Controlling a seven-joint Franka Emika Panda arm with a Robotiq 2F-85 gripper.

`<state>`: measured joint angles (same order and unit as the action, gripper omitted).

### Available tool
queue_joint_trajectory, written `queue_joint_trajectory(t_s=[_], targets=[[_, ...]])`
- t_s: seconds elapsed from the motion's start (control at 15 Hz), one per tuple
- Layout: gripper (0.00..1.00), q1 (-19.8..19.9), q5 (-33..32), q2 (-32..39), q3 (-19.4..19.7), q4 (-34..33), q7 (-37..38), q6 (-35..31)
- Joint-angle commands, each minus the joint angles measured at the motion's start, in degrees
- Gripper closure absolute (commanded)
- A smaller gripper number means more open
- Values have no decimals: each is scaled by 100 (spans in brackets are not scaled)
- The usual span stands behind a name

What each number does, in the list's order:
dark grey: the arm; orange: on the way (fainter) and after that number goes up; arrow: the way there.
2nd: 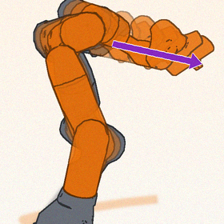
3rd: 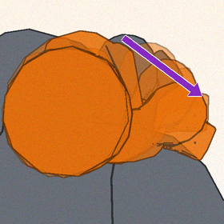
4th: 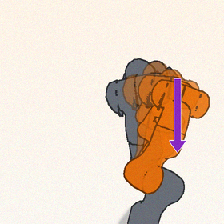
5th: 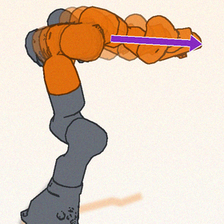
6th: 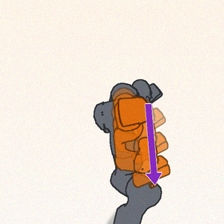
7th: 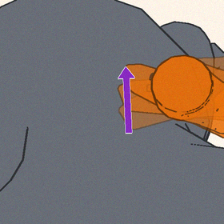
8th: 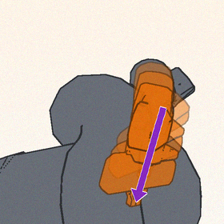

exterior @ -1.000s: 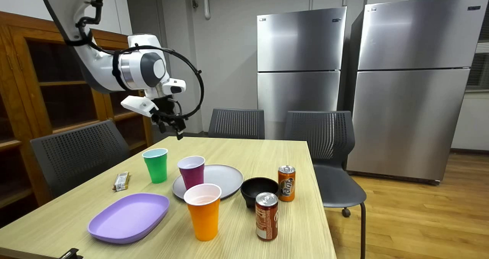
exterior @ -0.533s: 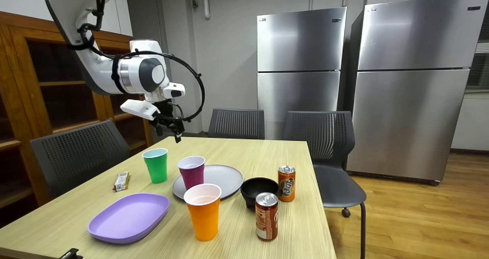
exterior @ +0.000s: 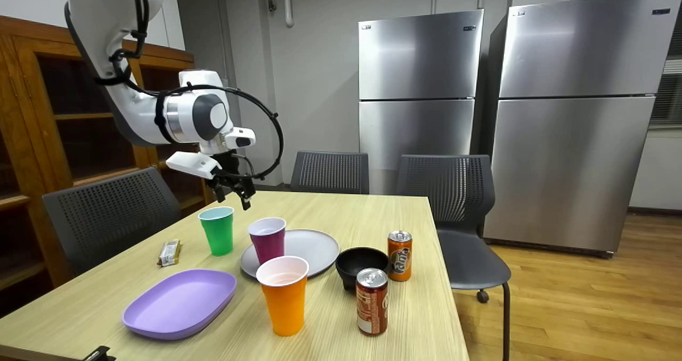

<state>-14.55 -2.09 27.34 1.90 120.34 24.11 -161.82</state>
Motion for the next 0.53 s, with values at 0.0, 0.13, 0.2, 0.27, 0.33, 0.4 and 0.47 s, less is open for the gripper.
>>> queue_joint_trajectory(t_s=[0.0,0.13,0.2,0.27,0.33,0.4,0.47], targets=[[0,-218,-113,152,155,-170,-10,-10],[0,-270,-114,207,171,-204,-22,14],[0,-298,-115,239,183,-224,-22,16],[0,-322,-108,283,189,-259,-20,42],[0,-366,-127,329,221,-282,5,24],[0,-388,-126,378,230,-316,8,41],[0,-412,-124,420,245,-346,14,49]])
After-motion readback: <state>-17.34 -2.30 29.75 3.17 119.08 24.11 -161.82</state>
